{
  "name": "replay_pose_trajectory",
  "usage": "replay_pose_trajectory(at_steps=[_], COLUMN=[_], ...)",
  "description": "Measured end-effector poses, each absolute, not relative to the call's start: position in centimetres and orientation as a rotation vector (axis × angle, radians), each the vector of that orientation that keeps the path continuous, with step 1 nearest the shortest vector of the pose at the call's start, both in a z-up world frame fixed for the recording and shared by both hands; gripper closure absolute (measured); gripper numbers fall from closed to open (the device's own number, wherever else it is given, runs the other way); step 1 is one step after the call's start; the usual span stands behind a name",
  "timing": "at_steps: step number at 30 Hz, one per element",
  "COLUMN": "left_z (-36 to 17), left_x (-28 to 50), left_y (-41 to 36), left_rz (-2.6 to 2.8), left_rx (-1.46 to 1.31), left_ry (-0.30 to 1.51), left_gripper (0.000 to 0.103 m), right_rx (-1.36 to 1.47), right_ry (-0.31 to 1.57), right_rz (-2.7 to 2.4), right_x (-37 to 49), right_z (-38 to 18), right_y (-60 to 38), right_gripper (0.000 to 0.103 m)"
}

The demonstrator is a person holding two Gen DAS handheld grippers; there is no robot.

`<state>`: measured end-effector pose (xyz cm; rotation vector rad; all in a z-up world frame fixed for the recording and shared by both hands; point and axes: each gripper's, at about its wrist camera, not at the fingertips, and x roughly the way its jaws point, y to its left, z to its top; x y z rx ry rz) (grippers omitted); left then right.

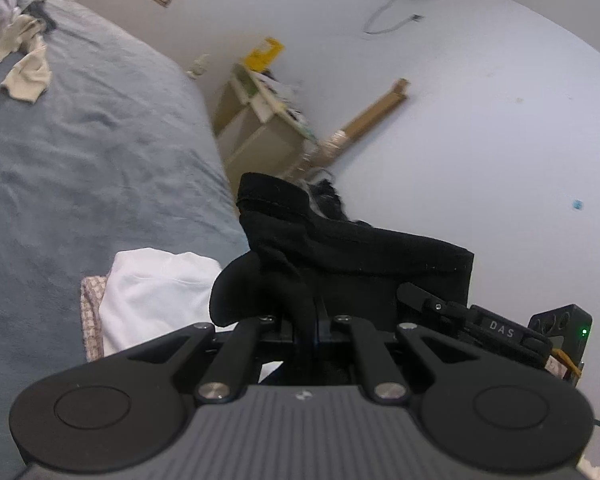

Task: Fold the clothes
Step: 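Lift the folded black shirt off the bed with both grippers and carry it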

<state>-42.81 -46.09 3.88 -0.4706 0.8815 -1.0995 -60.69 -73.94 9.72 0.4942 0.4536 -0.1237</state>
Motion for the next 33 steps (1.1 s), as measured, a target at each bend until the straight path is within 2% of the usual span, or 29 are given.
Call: replay_pose_trajectory(at_steps=[7, 14, 26, 33], left_z=[0.2, -2.2, -4.4, -4.5], left_x=[-39.3, -36.9, -34.7, -34.7], left_y=[-49.9, -52.1, -54.3, -54.2], left_rz=[-0.944, -0.873, -0.854, -0.846], left_rx=[-0.466, -0.45, -0.374, -0.342], left_ry=[0.895, 0.945, 0.949, 0.929], left_gripper=[0.096, 0.096, 0.096, 0.096], right_rx=[0.553, 0.6, 0.675, 0.665], right_ry=[0.511, 0.567, 0.594, 0.581], right_rz=[-0.011, 0.042, 0.051, 0.083], right_x=[-54.6, -51.1, -50.2, -49.3], right_z=[3.4, -0.6, -4.5, -4.7], right_y=[-80.2, -82.7, -84.9, -85.0], right_gripper=[0.092, 0.092, 0.092, 0.092])
